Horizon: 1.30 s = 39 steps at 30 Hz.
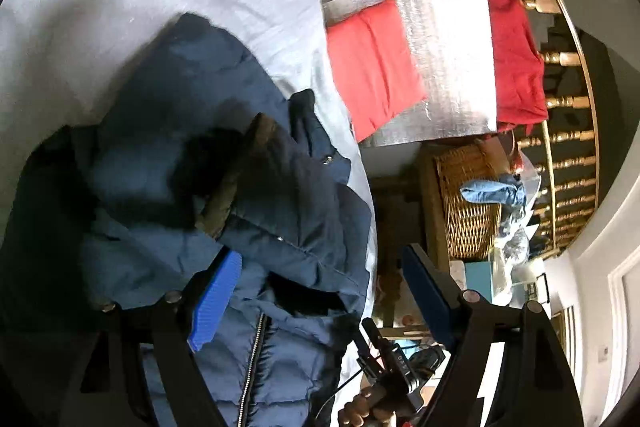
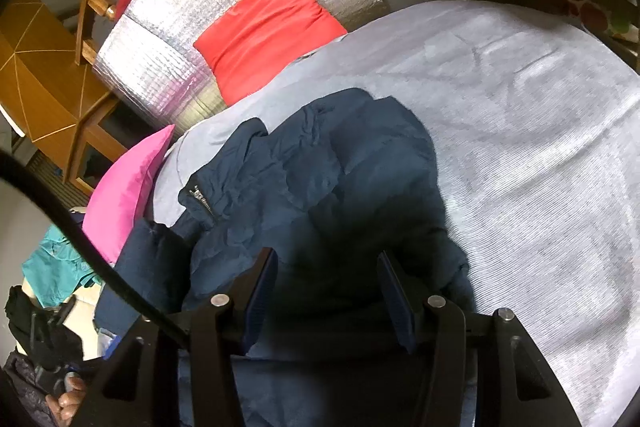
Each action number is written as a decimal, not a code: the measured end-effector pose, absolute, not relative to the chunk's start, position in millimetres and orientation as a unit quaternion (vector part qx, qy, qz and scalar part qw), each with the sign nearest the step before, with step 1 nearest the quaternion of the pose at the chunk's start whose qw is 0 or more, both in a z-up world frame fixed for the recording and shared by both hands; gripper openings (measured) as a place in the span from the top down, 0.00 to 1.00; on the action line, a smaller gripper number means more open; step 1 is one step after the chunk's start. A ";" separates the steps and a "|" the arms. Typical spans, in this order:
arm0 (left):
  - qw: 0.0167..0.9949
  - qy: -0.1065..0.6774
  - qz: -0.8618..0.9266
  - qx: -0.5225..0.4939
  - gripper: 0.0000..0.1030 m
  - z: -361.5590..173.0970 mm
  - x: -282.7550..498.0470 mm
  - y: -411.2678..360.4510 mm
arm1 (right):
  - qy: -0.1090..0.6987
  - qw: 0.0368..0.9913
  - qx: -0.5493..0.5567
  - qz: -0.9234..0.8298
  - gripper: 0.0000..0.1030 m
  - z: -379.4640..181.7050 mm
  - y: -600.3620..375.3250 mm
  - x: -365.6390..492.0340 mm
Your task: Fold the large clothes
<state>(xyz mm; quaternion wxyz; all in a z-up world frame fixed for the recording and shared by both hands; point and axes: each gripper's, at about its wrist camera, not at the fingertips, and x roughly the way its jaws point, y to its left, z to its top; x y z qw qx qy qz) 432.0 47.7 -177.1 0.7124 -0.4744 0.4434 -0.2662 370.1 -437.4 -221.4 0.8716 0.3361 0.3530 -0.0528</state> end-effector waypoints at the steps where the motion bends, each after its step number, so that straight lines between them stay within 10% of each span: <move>1: 0.713 0.444 -0.262 -0.475 0.19 -178.5 435.3 46.4 | 0.352 0.871 0.338 -0.054 0.46 -222.0 -439.7 369.0; 10: 0.707 0.438 -0.196 -0.520 0.20 -206.2 439.9 60.6 | 0.351 0.872 0.338 -0.053 0.46 -221.4 -440.4 367.2; 16: 0.748 0.398 -0.212 -0.486 0.65 -185.8 444.2 51.1 | 0.347 0.873 0.339 -0.057 0.46 -221.8 -442.4 366.2; 33: 0.775 0.434 -0.385 -0.252 0.65 -145.2 409.5 -128.4 | 0.336 0.872 0.350 -0.073 0.45 -219.2 -464.1 352.2; 39: 0.791 0.376 -0.432 -0.216 0.43 -106.3 387.9 -124.8 | 0.328 0.872 0.356 -0.073 0.46 -215.7 -473.0 345.0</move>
